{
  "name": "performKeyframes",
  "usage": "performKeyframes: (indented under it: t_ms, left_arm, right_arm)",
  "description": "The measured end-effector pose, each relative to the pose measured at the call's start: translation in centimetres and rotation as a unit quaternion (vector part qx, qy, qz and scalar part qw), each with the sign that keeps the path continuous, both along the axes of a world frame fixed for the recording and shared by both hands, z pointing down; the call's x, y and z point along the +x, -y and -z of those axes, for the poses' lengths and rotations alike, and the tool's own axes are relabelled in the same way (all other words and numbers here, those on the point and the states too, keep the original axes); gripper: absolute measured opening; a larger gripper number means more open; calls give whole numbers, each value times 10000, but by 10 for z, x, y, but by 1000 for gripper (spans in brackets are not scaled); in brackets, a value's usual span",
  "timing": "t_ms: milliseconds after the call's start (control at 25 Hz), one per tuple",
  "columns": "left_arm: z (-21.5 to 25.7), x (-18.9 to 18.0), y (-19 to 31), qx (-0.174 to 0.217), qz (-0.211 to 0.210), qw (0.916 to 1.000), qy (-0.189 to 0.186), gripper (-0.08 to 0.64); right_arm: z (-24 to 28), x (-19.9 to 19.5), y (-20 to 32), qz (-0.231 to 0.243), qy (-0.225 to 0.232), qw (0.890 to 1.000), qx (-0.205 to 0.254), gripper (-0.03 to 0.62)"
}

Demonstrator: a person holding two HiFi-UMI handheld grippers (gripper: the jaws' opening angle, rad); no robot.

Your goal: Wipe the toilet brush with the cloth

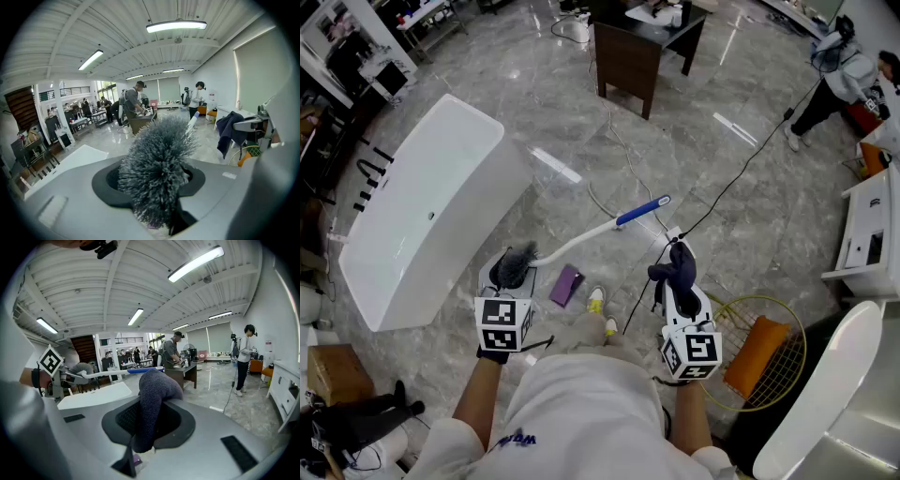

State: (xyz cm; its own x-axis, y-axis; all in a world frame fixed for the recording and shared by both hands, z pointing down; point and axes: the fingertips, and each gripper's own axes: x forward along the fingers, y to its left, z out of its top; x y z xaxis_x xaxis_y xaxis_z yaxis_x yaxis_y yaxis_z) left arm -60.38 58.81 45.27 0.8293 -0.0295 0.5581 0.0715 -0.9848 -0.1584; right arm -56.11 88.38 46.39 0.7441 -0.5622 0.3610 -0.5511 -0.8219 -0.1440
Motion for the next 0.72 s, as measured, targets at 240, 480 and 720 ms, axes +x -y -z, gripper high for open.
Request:
performKeyframes:
  t_ms: [240, 480, 720]
  left_arm:
    - [-11, 55, -17, 19, -203, 9997, -115, 196]
    - [-13, 107, -3, 74, -74, 9994, -331, 196]
    - [12, 165, 51, -183, 405, 9961, -763, 196]
  right_arm:
    - [-1, 14, 13, 297, -25, 9995, -65, 60]
    - [17, 73, 41, 447, -292, 9985, -89, 60]
    - [63, 138, 130, 1158, -801, 9900, -72, 60]
